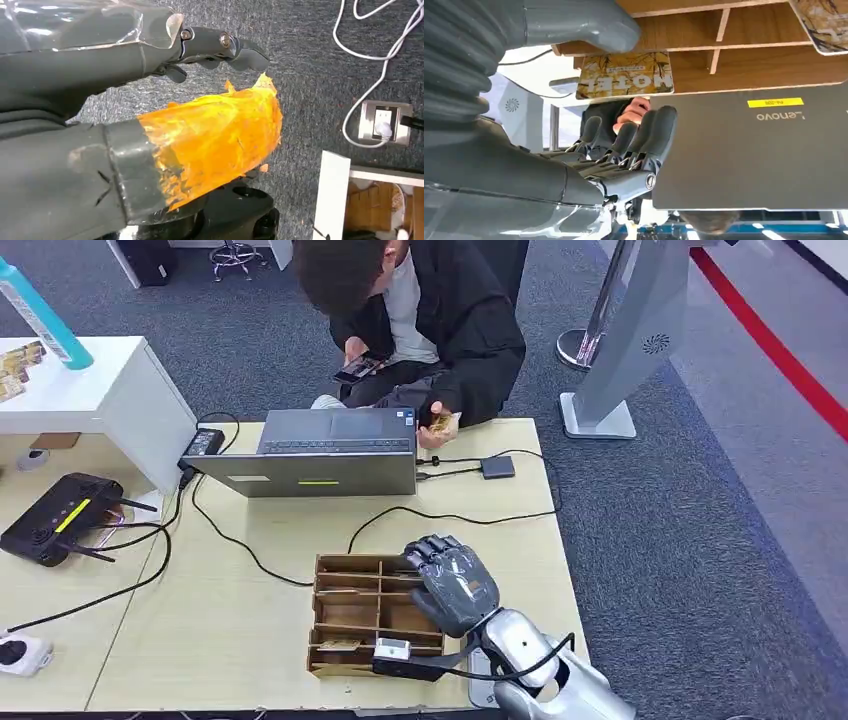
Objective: Pass the card to the sensor for recognition and then transmit it.
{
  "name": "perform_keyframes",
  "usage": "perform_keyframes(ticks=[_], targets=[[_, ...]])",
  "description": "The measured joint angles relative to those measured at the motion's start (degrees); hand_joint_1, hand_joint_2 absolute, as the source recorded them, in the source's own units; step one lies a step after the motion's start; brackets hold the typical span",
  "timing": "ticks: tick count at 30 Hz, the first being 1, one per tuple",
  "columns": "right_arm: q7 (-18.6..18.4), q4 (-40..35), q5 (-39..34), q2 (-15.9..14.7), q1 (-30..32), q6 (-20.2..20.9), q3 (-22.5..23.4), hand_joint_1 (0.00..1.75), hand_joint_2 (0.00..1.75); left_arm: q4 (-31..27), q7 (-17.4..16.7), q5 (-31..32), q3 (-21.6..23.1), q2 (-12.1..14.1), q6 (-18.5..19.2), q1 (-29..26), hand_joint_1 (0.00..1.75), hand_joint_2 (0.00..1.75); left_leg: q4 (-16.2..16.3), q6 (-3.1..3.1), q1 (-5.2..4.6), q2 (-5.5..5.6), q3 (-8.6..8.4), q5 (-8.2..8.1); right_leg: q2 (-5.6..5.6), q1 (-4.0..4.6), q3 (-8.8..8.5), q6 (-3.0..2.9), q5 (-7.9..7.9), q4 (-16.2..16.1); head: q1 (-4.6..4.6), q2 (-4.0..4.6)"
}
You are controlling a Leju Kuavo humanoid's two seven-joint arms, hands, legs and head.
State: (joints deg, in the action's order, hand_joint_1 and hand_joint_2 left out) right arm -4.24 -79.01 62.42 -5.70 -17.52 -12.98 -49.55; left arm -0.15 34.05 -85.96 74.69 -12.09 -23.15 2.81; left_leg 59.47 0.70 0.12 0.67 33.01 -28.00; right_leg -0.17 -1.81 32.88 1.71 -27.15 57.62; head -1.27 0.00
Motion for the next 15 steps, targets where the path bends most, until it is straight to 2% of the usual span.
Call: perform_keyframes(ticks=[5,6,7,8,12,13,15], targets=[[-0.2,0.4,0.0,0.0,0.0,0.3,0.0,0.98,1.75,0.0,0.0,0.0,0.0,0.0,0.0,0.0,0.0,0.0,0.0,0.0,0.0,0.0,0.0,0.0,0.0,0.0,0.0,0.0,0.0,0.0,0.0,0.0],[-0.2,0.5,0.0,0.0,0.0,0.3,0.0,1.06,1.75,0.0,0.0,0.0,0.0,0.0,0.0,0.0,0.0,0.0,0.0,0.0,0.0,0.0,0.0,0.0,0.0,0.0,0.0,0.0,0.0,0.0,0.02,0.0],[-0.2,0.5,0.0,0.0,0.0,0.3,0.0,1.31,1.75,0.0,0.0,0.0,0.0,0.0,0.0,0.0,0.0,0.0,0.0,0.0,0.0,0.0,0.0,0.0,0.0,0.0,0.0,0.0,0.0,0.0,0.0,0.0],[-0.2,0.5,0.0,0.0,-0.1,0.3,0.0,1.38,1.75,0.0,0.0,0.0,0.0,0.0,0.0,0.0,0.0,0.0,0.0,0.0,0.0,0.0,0.0,0.0,0.0,0.0,0.0,0.0,0.0,0.0,0.02,0.0],[-0.2,0.5,0.0,0.0,0.0,0.4,0.1,1.41,1.75,0.0,0.0,0.0,0.0,0.0,0.0,0.0,0.0,0.0,0.0,0.0,0.0,0.0,0.0,0.0,0.0,0.0,0.0,0.0,0.0,0.0,0.0,0.0],[-0.2,0.5,0.0,0.0,-0.1,0.4,0.1,1.57,1.75,0.0,0.0,0.0,0.0,0.0,0.0,0.0,0.0,0.0,0.0,0.0,0.0,0.0,0.0,0.0,0.0,0.0,0.0,0.0,0.0,0.0,0.02,0.0],[-0.2,0.5,0.0,0.0,-0.1,0.4,0.1,1.66,1.75,0.0,0.0,0.0,0.0,0.0,0.0,0.0,0.0,0.0,0.0,0.0,0.0,-0.01,-0.01,0.0,-0.01,0.0,0.0,0.0,0.0,0.0,0.02,0.0]])
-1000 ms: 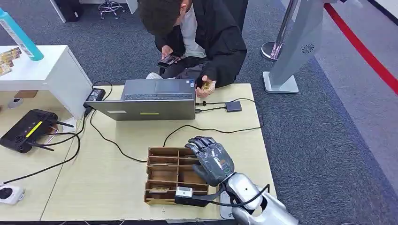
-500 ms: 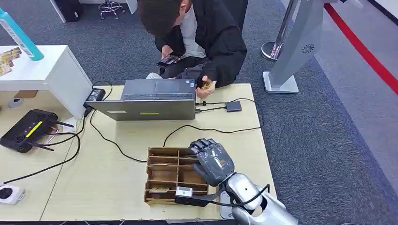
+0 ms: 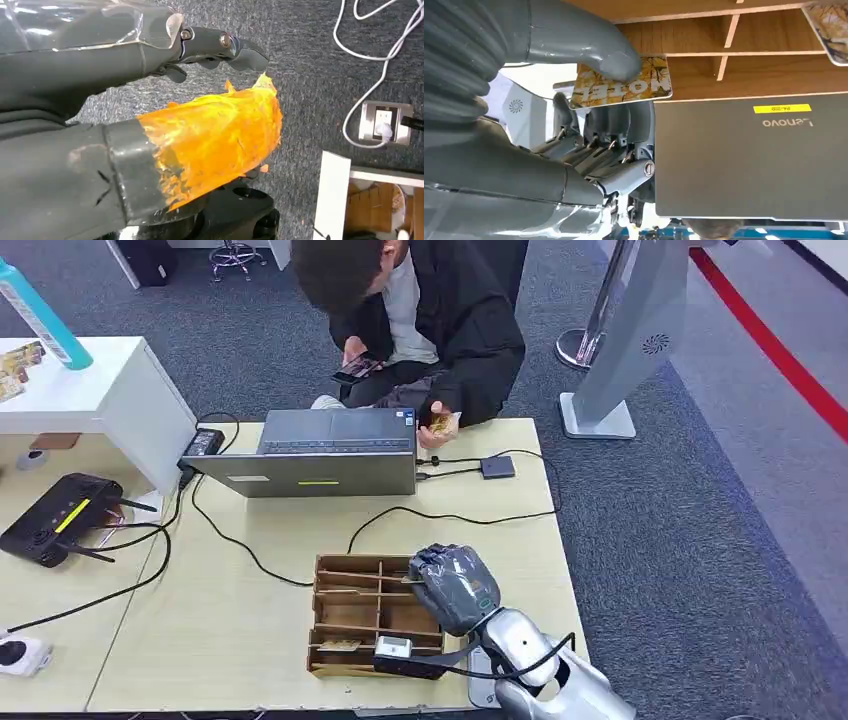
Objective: Pass the card to the sensor for recognition and then transmit it.
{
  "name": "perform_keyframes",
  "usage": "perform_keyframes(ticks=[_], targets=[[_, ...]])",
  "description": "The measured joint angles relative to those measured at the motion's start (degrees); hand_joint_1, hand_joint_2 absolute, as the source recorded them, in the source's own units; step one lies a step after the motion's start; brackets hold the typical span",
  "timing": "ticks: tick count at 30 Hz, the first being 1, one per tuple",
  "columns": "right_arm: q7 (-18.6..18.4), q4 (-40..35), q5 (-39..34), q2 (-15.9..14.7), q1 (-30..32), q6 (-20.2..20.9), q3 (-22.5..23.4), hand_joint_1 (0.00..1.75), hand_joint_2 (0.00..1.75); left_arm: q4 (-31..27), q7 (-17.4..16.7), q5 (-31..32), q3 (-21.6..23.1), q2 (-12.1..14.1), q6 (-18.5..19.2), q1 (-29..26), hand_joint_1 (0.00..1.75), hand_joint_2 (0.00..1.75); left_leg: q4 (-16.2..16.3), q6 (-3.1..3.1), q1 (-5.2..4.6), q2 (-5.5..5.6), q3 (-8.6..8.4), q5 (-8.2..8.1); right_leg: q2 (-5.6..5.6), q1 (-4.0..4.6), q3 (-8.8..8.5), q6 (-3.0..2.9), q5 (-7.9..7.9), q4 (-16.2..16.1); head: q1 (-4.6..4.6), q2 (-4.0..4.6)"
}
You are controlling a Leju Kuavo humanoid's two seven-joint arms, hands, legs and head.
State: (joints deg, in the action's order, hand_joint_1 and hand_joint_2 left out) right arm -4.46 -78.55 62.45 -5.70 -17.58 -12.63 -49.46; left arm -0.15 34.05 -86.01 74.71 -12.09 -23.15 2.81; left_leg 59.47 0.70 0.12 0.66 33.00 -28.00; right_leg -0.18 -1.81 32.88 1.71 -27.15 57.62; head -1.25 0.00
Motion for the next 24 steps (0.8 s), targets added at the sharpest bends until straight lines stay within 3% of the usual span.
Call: perform_keyframes(ticks=[6,24], targets=[[0.0,0.0,0.0,0.0,0.0,0.0,0.0,1.75,1.75,0.0,0.0,-0.1,0.0,0.0,0.0,0.0,0.0,0.0,0.0,0.0,0.0,0.0,0.0,0.0,0.0,0.0,0.0,0.0,0.0,0.0,0.0,0.0],[0.3,-0.3,2.0,0.0,0.1,-3.1,0.1,1.75,1.75,0.0,-0.3,-0.1,0.1,0.0,-0.1,0.0,0.0,0.0,0.0,0.0,0.0,0.0,0.0,0.0,0.01,0.0,0.0,0.0,0.0,0.0,0.0,0.0]])
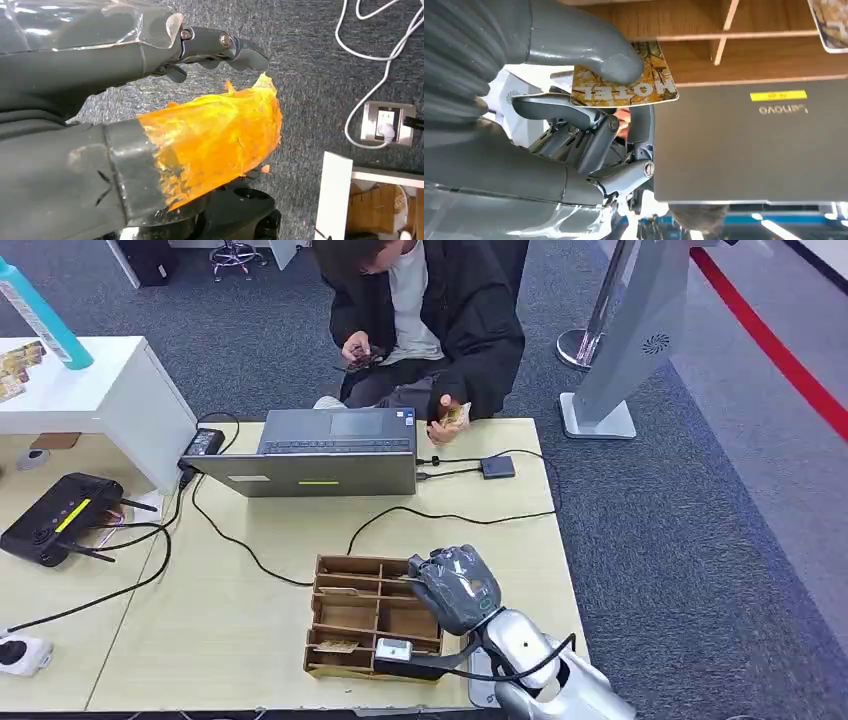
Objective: Pass the card to the sensor for recognition and then transmit it.
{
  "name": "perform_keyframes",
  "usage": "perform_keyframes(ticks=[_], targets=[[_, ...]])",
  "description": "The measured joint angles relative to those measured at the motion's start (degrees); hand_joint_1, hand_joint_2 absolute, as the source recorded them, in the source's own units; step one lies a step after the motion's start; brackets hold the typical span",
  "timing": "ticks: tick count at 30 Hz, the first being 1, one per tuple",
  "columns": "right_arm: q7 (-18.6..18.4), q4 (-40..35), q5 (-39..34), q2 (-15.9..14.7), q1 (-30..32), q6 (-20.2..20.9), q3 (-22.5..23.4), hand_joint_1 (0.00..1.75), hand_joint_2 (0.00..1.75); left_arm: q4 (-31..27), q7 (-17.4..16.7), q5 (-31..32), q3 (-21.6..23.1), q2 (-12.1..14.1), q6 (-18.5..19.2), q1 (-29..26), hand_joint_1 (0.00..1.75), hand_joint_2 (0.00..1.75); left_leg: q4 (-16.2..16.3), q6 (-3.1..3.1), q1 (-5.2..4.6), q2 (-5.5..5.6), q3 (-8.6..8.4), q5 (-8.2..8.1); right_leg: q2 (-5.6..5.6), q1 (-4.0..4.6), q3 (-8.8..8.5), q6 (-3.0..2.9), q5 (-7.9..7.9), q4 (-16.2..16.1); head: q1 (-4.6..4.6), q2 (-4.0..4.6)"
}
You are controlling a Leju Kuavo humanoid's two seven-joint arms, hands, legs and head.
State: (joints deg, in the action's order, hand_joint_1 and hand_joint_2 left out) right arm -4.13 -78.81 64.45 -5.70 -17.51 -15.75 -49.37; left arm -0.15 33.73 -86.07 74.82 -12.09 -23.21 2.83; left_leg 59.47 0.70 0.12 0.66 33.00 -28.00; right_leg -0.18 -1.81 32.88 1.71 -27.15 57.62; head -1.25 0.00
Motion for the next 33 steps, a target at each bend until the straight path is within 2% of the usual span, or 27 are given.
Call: perform_keyframes(ticks=[5,28,33], targets=[[0.4,-1.7,1.7,0.0,0.6,-2.4,0.5,1.75,1.75,0.0,0.4,-0.2,0.0,0.0,0.2,0.0,0.0,0.0,0.0,0.0,0.0,0.0,0.0,0.0,0.0,0.0,0.0,0.0,0.0,0.0,0.0,0.0],[2.4,-11.1,4.2,-0.4,0.2,-7.9,3.0,1.75,1.75,0.0,1.2,-0.8,0.5,0.0,0.6,0.0,0.0,0.0,0.0,0.0,0.0,0.0,0.0,0.0,0.0,0.0,0.0,0.0,0.0,0.0,0.0,0.0],[3.6,-11.1,4.2,-0.2,-0.3,-10.7,3.1,1.75,1.75,0.0,1.2,-0.3,1.0,0.0,0.9,0.1,0.0,0.0,0.0,0.0,0.0,0.0,0.01,0.0,0.0,0.0,-0.01,0.0,0.0,0.0,-0.02,0.0]])
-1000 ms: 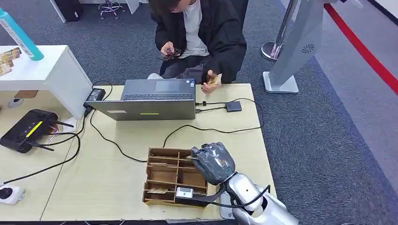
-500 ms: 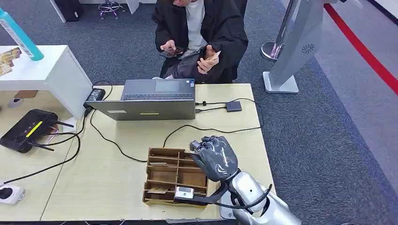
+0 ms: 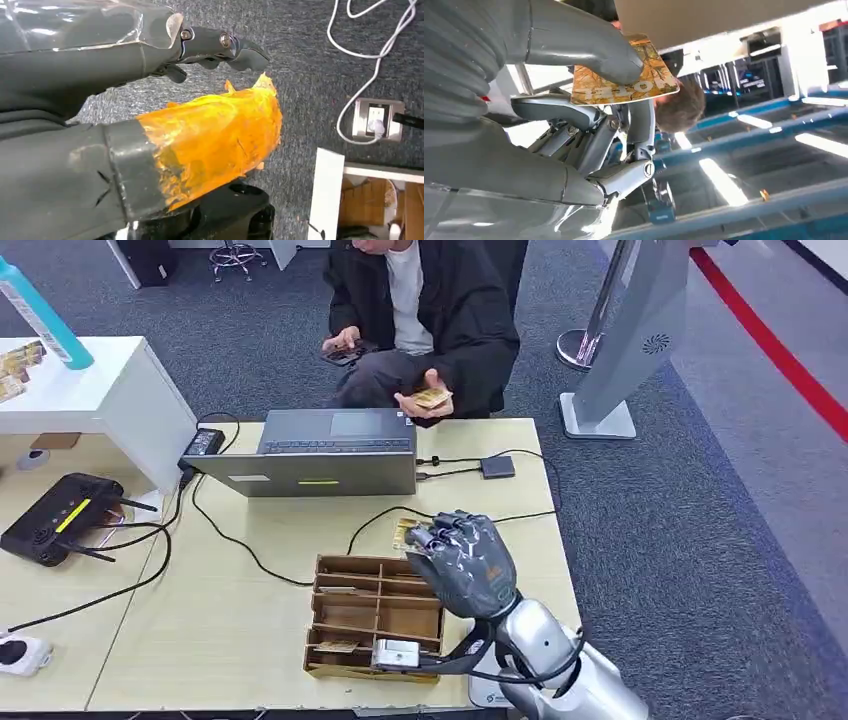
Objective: Pass the card to the sensor for recognition and then transmit it.
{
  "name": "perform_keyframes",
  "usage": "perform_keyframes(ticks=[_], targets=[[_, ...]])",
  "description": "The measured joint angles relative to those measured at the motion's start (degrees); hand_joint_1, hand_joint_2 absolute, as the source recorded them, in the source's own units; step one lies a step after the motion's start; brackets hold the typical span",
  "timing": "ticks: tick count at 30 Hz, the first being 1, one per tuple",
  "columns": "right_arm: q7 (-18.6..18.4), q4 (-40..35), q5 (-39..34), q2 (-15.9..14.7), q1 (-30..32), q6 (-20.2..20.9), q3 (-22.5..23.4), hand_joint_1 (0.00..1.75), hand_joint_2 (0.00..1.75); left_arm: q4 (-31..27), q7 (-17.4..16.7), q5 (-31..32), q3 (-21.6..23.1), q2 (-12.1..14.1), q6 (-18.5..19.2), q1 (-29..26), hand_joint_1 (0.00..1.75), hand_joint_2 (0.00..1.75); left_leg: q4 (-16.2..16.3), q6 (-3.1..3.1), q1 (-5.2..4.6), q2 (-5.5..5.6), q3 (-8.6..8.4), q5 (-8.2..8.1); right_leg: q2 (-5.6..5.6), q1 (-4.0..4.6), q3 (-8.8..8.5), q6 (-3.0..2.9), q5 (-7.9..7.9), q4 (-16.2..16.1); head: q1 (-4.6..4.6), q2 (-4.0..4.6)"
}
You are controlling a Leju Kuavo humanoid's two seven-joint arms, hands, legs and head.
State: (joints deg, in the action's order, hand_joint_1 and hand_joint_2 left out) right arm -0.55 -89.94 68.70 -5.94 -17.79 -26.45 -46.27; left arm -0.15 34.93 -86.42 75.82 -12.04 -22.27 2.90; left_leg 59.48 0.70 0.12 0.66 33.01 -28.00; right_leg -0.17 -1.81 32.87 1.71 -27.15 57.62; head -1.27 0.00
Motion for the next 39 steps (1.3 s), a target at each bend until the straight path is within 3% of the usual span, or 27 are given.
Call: perform_keyframes(ticks=[6,13,30,38,39], targets=[[0.6,0.6,0.6,0.9,-0.9,-1.8,0.1,1.75,1.75,0.0,-0.1,0.5,0.4,0.0,0.1,0.1,0.0,0.0,0.0,0.0,0.0,0.0,0.0,0.0,0.0,0.0,0.0,0.0,0.0,0.0,0.0,0.0],[0.3,4.4,4.0,4.9,-4.5,-6.0,0.9,1.75,1.75,0.0,-1.5,2.2,2.1,0.0,0.7,0.7,0.0,0.0,0.0,0.01,0.01,0.0,-0.01,0.02,-0.01,0.01,0.0,0.0,0.0,0.0,0.02,0.0],[-3.2,14.4,6.2,10.3,-11.9,-4.5,3.0,1.75,1.75,0.0,-4.3,3.1,5.0,-0.2,0.6,2.2,0.0,0.0,0.0,-0.01,0.0,0.01,0.0,0.04,0.01,0.0,0.01,-0.02,0.07,0.0,0.0,0.0],[-5.8,19.8,7.0,12.2,-14.4,-1.4,4.4,1.75,1.75,0.0,-5.6,2.6,7.0,-0.3,0.2,2.6,0.0,0.0,0.0,-0.01,0.01,0.01,-0.01,0.05,0.0,0.0,0.01,-0.03,0.07,0.0,0.02,0.0],[-5.9,20.4,6.9,12.4,-14.6,-1.4,4.5,1.33,1.75,0.0,-5.6,2.4,7.2,-0.3,0.2,2.6,0.0,0.0,0.0,-0.01,0.01,0.0,-0.01,0.05,0.0,0.0,0.01,-0.03,0.07,0.0,0.0,0.0]])
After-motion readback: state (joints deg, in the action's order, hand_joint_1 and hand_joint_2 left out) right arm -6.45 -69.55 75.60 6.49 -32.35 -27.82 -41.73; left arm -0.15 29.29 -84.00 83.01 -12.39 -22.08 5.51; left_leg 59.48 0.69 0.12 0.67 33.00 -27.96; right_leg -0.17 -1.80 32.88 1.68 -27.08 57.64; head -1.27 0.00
